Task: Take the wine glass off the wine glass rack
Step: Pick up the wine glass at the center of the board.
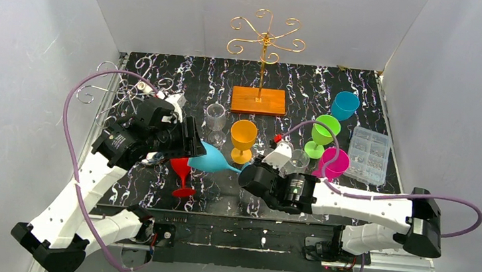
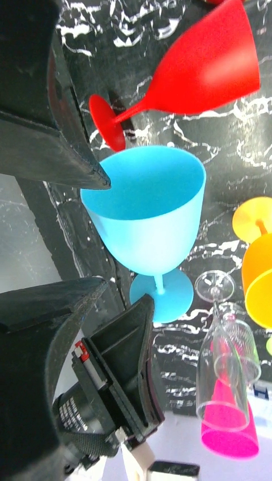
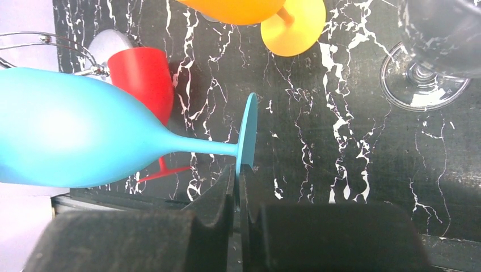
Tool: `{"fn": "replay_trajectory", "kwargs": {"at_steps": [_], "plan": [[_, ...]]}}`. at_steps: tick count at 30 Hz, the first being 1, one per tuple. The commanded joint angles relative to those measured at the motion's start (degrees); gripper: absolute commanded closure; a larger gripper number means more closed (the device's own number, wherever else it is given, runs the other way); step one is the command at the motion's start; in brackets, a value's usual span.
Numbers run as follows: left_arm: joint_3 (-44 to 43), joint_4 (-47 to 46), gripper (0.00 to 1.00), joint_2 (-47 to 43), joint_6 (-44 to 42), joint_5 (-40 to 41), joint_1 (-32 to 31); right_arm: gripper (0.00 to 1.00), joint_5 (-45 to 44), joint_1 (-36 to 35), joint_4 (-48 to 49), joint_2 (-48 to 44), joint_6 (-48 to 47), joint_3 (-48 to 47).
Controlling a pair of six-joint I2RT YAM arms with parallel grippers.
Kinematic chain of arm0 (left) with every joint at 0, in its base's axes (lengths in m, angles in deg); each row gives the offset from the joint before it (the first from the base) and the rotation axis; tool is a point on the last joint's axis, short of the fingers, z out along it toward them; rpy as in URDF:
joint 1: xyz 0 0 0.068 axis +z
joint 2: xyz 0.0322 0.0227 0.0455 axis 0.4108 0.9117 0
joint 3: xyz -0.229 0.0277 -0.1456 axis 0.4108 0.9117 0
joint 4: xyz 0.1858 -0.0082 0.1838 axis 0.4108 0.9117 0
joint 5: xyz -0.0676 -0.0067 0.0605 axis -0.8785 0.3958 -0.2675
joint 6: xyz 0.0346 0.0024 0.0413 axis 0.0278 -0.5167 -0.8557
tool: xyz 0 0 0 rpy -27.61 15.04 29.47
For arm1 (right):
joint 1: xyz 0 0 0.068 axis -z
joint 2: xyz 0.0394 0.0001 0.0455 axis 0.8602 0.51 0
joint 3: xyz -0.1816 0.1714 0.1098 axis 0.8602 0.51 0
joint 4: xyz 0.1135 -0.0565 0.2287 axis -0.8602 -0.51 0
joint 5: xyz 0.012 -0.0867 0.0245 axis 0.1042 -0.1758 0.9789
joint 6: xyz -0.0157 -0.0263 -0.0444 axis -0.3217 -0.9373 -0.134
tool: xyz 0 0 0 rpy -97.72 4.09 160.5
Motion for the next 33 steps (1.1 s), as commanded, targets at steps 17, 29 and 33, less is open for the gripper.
{"fn": "replay_trajectory", "kwargs": {"at_steps": [17, 29, 33], "plan": [[-2.33, -3.94, 0.66, -2.06, 7.31, -13.67, 1.82, 0.95, -1.05, -0.4, 7.1, -10.39, -5.38, 2.63], [-8.14, -2.78, 1.0, -1.13, 8.68, -15.34, 1.82, 0.91, -0.54, -0.4, 9.74, -13.57, -8.8, 2.06], [-10.46, -1.63, 1.0, -0.39, 7.18, -15.06, 1.73, 0.82, -0.53, -0.4, 9.99, -13.15, -10.19, 1.06]]}}
